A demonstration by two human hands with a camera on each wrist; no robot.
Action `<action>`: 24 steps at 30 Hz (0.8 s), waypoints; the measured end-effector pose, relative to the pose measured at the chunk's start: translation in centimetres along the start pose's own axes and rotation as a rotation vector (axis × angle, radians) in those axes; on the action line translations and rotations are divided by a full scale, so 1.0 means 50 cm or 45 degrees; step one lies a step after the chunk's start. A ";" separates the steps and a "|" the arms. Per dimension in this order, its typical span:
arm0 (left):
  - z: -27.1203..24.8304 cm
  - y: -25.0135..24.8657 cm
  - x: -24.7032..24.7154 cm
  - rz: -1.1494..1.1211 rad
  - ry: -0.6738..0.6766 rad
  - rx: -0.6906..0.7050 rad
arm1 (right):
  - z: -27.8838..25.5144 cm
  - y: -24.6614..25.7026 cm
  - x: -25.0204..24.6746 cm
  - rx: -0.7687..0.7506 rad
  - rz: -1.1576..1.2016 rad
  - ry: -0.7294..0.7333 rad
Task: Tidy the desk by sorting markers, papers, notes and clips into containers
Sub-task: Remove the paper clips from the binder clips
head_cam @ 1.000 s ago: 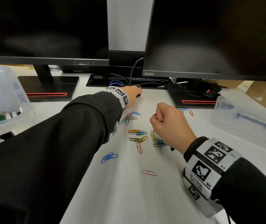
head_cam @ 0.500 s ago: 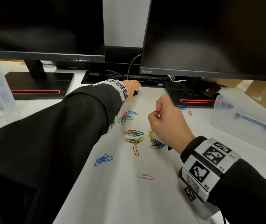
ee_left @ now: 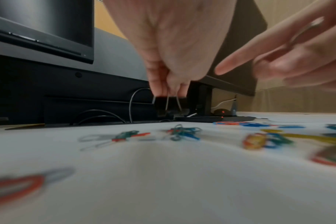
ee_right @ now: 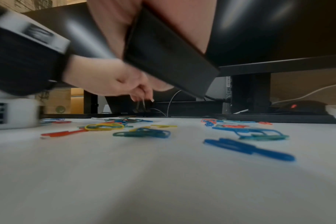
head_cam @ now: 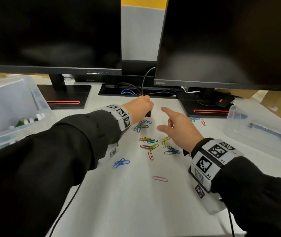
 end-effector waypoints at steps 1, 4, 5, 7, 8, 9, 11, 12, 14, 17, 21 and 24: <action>-0.023 -0.004 -0.007 -0.054 -0.067 0.048 | -0.002 0.006 0.007 -0.042 0.002 0.067; -0.078 -0.017 -0.031 -0.238 -0.199 0.144 | -0.006 0.017 0.014 -0.125 0.047 0.140; -0.095 -0.021 -0.040 -0.284 -0.231 0.167 | -0.007 0.016 0.014 -0.135 0.060 0.135; -0.122 -0.025 -0.052 -0.365 -0.292 0.190 | -0.006 0.015 0.013 -0.163 0.073 0.105; -0.133 -0.023 -0.056 -0.414 -0.329 0.196 | -0.007 0.017 0.009 -0.182 0.086 0.070; -0.144 -0.022 -0.062 -0.468 -0.366 0.202 | -0.008 0.020 0.005 -0.196 0.112 0.032; -0.159 -0.023 -0.071 -0.565 -0.424 0.228 | -0.009 0.026 0.003 -0.236 0.179 0.014; -0.163 -0.023 -0.073 -0.598 -0.444 0.239 | -0.011 0.031 0.007 -0.261 0.213 0.039; -0.165 -0.021 -0.076 -0.634 -0.471 0.226 | -0.018 0.046 0.009 -0.283 0.293 0.078; -0.161 -0.013 -0.075 -0.657 -0.470 0.160 | -0.025 0.052 0.007 -0.241 0.389 0.097; -0.154 0.006 -0.071 -0.674 -0.467 0.000 | -0.020 0.035 0.006 -0.148 0.276 0.060; -0.152 0.005 -0.065 -0.633 -0.408 -0.040 | -0.013 0.005 -0.001 0.014 0.135 0.003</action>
Point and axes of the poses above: each hand's wrist, its own z-axis towards the middle knuckle, its own x-axis out of the palm, y = z × x, the point moved 7 cm from there along z, towards the middle knuckle, and after that the axes turned 7 degrees about -x, right-handed, at the moved point
